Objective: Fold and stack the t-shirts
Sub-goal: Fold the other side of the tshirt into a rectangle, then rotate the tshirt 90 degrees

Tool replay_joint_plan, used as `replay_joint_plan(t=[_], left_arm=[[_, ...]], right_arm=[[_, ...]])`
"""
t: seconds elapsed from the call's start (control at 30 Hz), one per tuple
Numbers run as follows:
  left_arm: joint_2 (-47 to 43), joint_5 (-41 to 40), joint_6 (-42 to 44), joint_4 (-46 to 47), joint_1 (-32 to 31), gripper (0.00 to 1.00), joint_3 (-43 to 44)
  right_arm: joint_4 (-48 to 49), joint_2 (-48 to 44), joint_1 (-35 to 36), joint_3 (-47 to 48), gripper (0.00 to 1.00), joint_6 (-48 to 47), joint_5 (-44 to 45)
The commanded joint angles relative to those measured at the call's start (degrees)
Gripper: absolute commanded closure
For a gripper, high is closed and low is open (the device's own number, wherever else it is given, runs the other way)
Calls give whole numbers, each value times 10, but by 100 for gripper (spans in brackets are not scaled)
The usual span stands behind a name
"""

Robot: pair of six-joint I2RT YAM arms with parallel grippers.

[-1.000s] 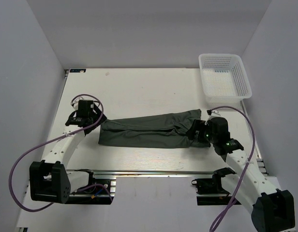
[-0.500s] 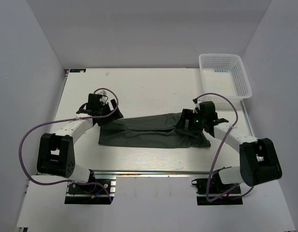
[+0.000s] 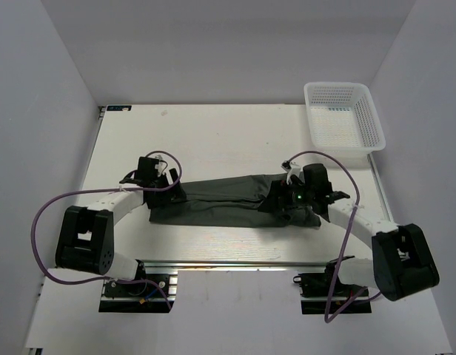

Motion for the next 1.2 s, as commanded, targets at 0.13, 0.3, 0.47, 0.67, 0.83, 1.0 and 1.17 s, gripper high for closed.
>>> replay_joint_plan(t=[0.13,0.3,0.47,0.67,0.83,1.0,1.17], left_arm=[[-8,-64,-19,-43,11,0,-17],[-13,-79,-30,-54,11,0,-5],[-25,-78,-30,-60,11,0,24],[-45,-83,-36,-81,5,0,65],[-65,-106,-49,-114,5,0,107],[-65,-103,-54,-117,0,0,130],[-45,-80,-40,-103,0,0,136]], right_arm=[[-59,-52,4,-40,13,-39,-51],[-87,-78,6,-19,12,-40,12],[-89,-88,6,31,11,-14,65],[-98,-68,7,68,12,59,266],[-140,-5,31,113,12,67,378],[-147,86,73,145,10,65,414],[-167,148,132,167,10,72,474]])
